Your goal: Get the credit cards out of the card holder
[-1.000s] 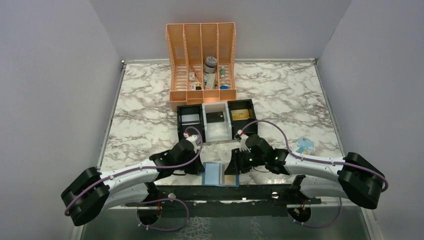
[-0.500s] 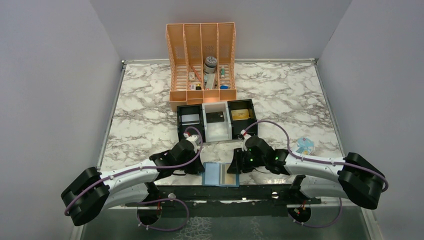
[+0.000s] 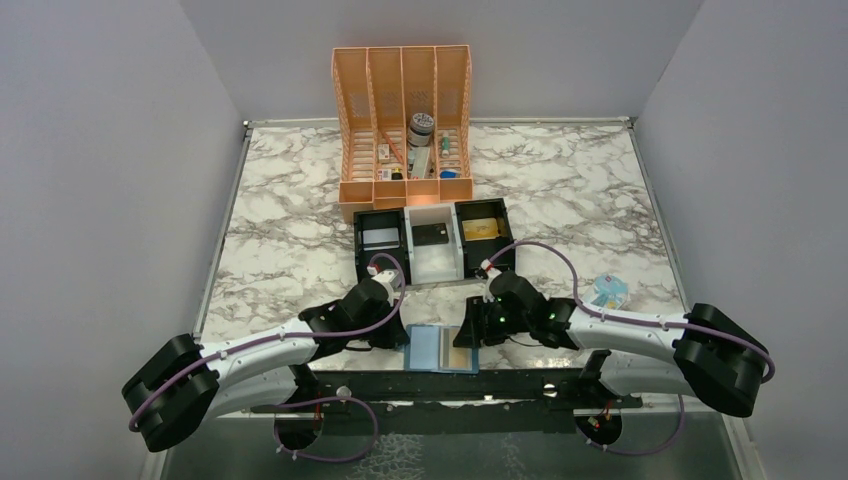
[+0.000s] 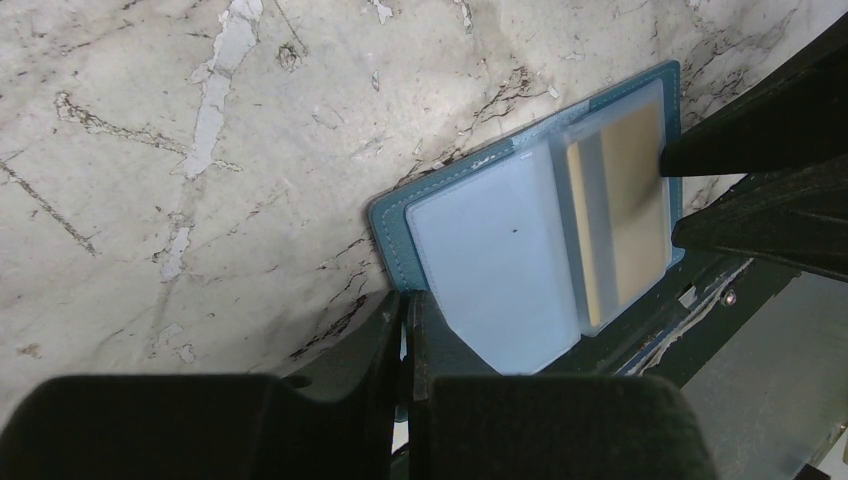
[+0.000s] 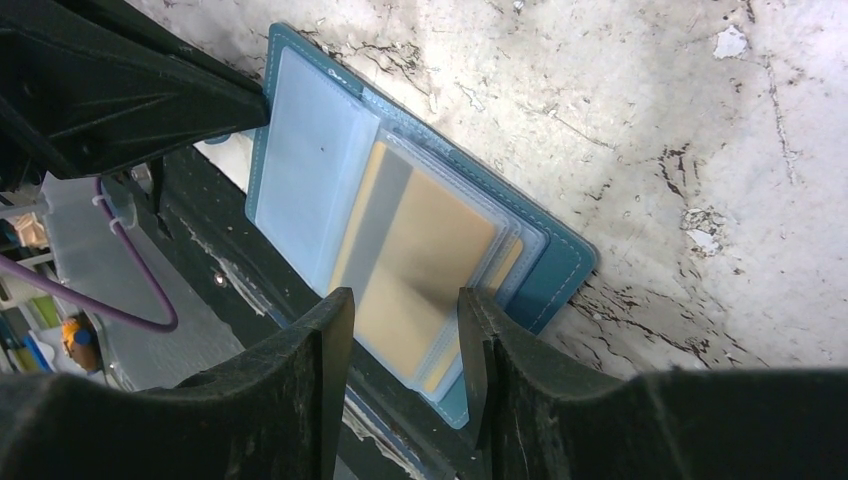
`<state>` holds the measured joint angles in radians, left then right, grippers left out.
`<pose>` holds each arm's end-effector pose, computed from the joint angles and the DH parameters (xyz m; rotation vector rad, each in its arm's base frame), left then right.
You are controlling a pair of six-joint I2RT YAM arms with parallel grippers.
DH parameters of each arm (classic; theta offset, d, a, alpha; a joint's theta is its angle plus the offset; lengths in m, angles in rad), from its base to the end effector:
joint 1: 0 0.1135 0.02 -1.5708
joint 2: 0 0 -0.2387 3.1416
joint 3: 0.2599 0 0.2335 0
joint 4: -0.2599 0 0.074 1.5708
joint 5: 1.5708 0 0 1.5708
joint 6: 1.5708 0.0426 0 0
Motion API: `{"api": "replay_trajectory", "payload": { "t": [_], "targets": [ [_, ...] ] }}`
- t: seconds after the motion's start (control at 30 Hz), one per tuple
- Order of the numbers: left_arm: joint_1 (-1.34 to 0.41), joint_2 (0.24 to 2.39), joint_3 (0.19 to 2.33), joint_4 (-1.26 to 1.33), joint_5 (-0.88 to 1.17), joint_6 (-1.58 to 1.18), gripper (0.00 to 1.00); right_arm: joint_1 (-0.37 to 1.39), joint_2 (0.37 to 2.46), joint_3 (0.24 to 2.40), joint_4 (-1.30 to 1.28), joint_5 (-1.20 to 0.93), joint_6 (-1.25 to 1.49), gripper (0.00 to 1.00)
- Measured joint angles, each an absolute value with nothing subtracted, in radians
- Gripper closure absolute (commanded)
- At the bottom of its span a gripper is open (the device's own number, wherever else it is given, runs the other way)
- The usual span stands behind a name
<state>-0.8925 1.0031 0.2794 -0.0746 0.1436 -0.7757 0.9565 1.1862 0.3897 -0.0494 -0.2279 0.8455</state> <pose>0.1092 -0.1452 0.1271 0.2258 2.5695 -0.9012 0.1119 0.1753 0.1289 -0.2659 2.6803 0.9911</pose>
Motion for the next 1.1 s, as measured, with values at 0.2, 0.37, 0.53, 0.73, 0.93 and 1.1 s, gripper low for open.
{"api": "replay_trajectory", "payload": {
  "t": [0.2,0.37,0.53,0.73,0.93,1.1],
  "targets": [
    [-0.892,1.003,0.279,-0.075,0.144,-0.776,0.96,0.957,1.203,0.39,-0.029,-0.228,0.862,0.55],
    [-0.892,1.003,0.279,-0.075,0.144,-0.777,0.96,0.957,1.209,0.366,0.034,-0.228,0.902,0.55],
    [-0.892,1.002,0.279,-0.076,0.143,-0.78,0.97,0.957,1.209,0.339,0.101,-0.235,0.938,0.56],
    [-0.892,1.002,0.279,-0.076,0.143,-0.78,0.97,0.957,1.187,0.296,0.167,-0.25,0.981,0.58],
    [-0.892,1.001,0.279,-0.076,0.143,-0.78,0.97,0.957,1.145,0.286,0.181,-0.272,0.997,0.59],
    [-0.892,1.001,0.279,-0.075,0.142,-0.78,0.97,0.957,1.135,0.287,0.2,-0.299,0.998,0.59]
  ]
}}
